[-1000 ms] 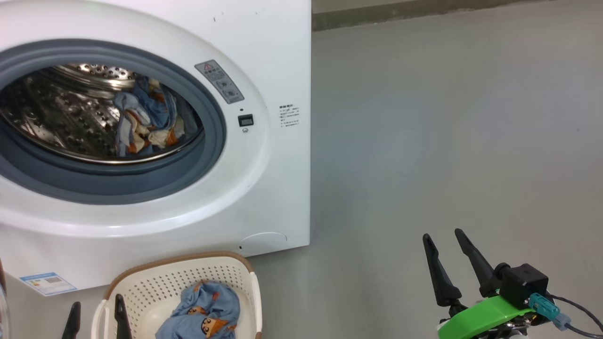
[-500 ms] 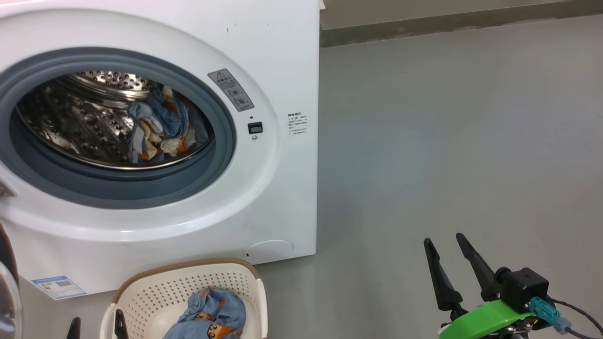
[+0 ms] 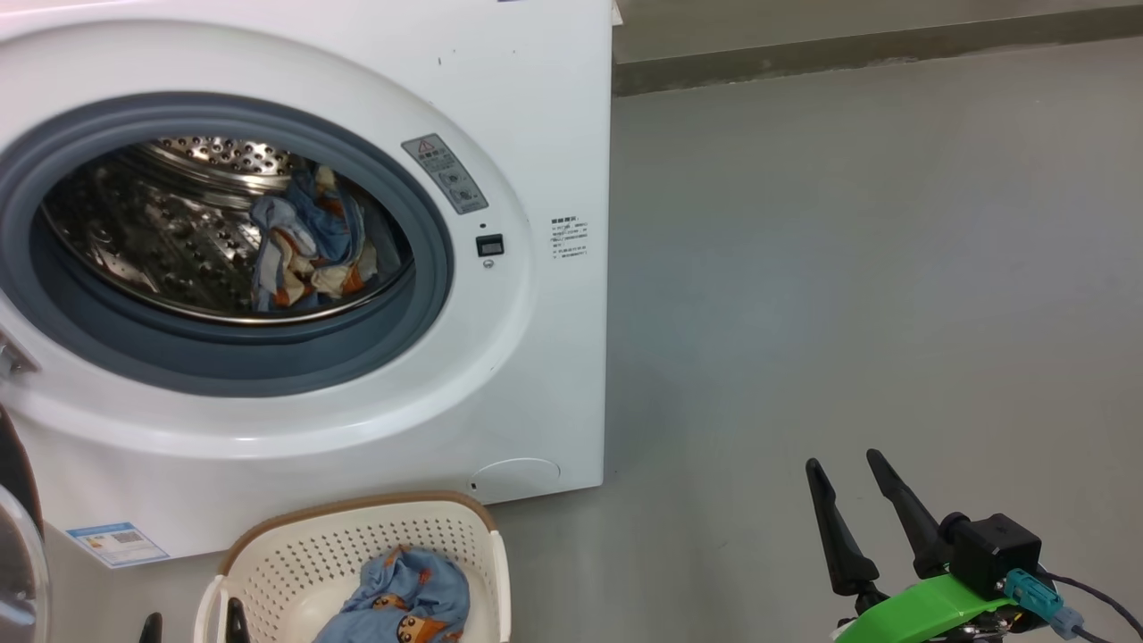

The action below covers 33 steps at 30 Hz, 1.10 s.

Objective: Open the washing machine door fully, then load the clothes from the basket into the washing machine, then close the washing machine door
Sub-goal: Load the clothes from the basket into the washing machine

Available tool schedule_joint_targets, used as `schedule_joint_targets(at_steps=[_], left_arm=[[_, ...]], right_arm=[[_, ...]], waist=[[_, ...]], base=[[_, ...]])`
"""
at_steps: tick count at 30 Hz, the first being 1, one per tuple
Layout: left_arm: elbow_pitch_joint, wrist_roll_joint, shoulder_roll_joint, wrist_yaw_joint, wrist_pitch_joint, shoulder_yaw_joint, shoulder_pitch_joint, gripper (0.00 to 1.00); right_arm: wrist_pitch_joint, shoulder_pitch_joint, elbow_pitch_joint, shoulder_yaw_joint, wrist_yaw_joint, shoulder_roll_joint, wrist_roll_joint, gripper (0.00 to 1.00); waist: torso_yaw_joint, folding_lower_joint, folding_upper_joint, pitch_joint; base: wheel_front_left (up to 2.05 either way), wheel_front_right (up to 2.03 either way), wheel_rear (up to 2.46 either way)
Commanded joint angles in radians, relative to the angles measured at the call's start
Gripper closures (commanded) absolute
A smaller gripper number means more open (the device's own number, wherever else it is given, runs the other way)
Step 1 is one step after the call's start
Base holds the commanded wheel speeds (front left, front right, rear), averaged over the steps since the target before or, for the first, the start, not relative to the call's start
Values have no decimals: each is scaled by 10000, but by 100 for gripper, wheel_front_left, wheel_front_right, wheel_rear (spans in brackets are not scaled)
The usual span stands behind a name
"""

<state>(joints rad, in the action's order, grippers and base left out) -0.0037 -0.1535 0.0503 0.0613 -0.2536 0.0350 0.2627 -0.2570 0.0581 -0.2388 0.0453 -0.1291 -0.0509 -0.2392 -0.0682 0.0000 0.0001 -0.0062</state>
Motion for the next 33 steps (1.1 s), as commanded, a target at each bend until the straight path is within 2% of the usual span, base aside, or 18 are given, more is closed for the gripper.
schedule_joint_targets(at_steps=[1,11,21,26,33], left_arm=[[-236,-44,0,142,-82,271,-181,0],[-254,-99,0,120,-82,273,-163,0],[105,-362,-1,-147,-82,221,-301,0],[600,-830,-1,-535,-82,215,-793,0],[1548,-772,-1,-1112,-82,252,-1725,0]], right_arm=[[-48,118,201,189,-16,7,97,0],[-48,109,229,215,-16,7,36,0],[-48,140,273,253,-16,7,-36,0],[-48,306,375,240,-16,7,-112,0],[-48,586,552,288,-16,7,-205,0]], waist=[[17,0,-1,8],[65,0,-1,107],[-77,0,-1,513],[-220,0,-1,1236],[-436,0,-1,2355]], base=[[0,0,0],[0,0,0],[0,0,0],[0,0,0],[0,0,0]])
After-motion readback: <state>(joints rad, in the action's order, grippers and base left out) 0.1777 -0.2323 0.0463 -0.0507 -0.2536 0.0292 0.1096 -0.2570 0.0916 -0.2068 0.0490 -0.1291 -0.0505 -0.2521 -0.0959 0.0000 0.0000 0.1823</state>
